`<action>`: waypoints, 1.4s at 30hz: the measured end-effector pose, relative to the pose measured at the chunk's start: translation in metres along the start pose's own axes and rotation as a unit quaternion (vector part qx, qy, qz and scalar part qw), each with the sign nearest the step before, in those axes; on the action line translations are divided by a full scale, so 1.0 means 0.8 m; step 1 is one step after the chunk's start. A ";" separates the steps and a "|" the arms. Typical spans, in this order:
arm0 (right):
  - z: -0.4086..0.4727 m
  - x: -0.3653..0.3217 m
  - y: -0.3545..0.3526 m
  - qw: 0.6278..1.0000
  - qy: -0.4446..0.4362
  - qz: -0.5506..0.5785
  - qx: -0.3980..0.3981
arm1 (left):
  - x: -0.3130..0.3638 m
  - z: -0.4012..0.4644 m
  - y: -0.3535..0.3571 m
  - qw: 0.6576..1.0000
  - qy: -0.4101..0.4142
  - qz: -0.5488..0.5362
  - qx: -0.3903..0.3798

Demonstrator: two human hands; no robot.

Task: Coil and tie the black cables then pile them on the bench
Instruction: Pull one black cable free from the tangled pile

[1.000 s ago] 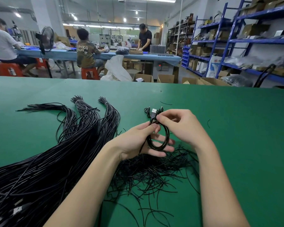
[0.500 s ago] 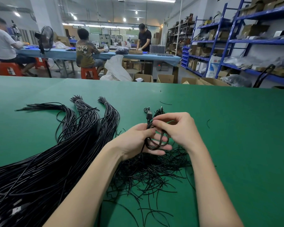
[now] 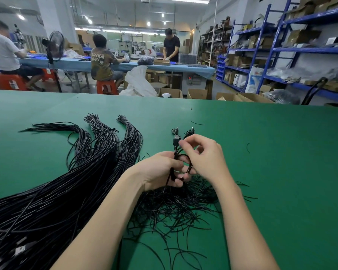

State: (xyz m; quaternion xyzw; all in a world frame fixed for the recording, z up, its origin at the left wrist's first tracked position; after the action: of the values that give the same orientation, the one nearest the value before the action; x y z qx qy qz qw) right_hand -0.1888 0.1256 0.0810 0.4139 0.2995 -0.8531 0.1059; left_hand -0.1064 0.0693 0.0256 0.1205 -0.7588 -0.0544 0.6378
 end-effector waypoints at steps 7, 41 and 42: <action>0.000 0.013 0.011 0.972 0.138 -0.161 -0.100 | 0.006 0.005 -0.011 0.993 0.037 0.081 0.084; -0.002 0.032 0.008 0.996 0.088 -0.016 -0.004 | 0.022 0.004 -0.018 0.990 0.100 0.049 0.088; -0.003 0.029 0.009 0.996 0.083 -0.003 -0.007 | 0.018 0.003 -0.018 0.992 0.088 0.026 0.082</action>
State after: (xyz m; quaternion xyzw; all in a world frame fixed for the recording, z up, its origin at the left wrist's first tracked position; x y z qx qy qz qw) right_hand -0.1992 0.1232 0.0587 0.4820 0.3145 -0.8138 0.0807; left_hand -0.1096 0.0512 0.0357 0.1566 -0.7047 0.0357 0.6911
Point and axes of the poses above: each hand's wrist, its own z-axis towards the middle knuckle, its own y-axis out of the palm, x = y × z, the point moved 10 cm from there along z, towards the middle knuckle, and after that the axes turned 2 degrees about -x, right-handed, at the moved point
